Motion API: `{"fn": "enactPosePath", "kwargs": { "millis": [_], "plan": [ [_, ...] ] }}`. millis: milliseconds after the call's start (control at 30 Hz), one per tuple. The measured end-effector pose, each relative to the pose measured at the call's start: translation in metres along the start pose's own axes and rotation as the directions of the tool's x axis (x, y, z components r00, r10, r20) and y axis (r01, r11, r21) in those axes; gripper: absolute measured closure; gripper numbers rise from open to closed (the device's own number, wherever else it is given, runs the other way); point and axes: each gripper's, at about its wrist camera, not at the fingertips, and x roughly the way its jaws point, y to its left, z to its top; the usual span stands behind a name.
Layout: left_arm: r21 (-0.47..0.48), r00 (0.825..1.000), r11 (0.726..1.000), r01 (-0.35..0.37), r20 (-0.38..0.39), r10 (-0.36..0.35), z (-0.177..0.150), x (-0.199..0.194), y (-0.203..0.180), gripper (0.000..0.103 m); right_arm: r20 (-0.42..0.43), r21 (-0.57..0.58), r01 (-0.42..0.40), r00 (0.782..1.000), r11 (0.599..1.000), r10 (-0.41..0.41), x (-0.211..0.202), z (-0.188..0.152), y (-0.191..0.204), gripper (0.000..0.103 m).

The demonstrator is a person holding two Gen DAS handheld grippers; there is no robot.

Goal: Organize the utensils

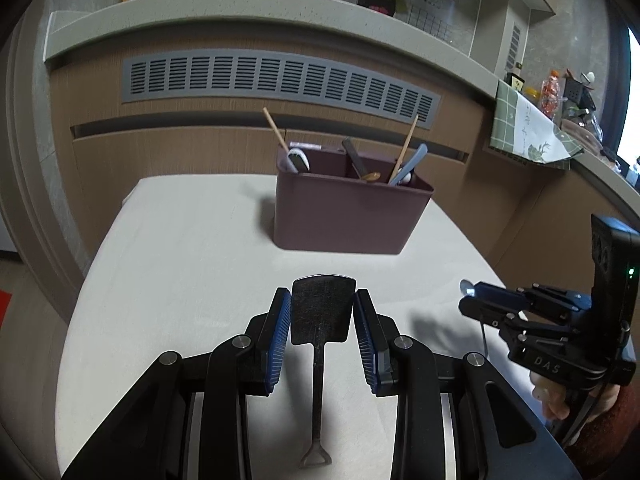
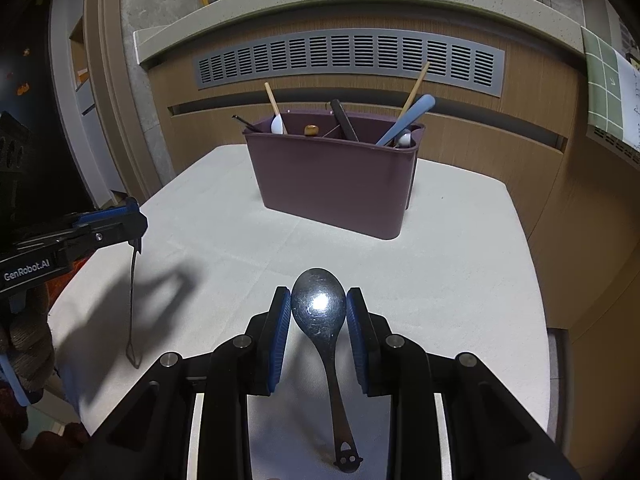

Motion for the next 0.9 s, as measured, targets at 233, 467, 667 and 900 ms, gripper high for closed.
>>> {"fn": "enactPosePath", "kwargs": {
  "millis": [233,467,667,900],
  "plan": [
    [0.008,0.999,1.000,-0.011,0.048,0.011,0.013,0.000,-0.006,0.071,0.001,0.048,-0.004,1.000,0.999,0.004,0.004,0.002,-0.007,0.078],
    [0.013,0.998,1.000,-0.005,0.065,0.004,0.022,0.001,-0.009,0.086,0.008,0.068,0.002,1.000,0.998,-0.003,0.005,0.010,-0.013,0.078],
    [0.001,0.999,1.000,-0.010,0.050,0.010,0.016,0.009,-0.003,0.089,-0.009,0.081,0.003,1.000,0.997,-0.002,0.011,0.011,-0.016,0.078],
    [-0.121,0.997,0.993,-0.003,-0.080,-0.007,0.013,0.060,0.032,0.086,-0.049,0.092,0.001,0.999,0.996,0.003,0.034,0.013,-0.025,0.078]
  ]
}}
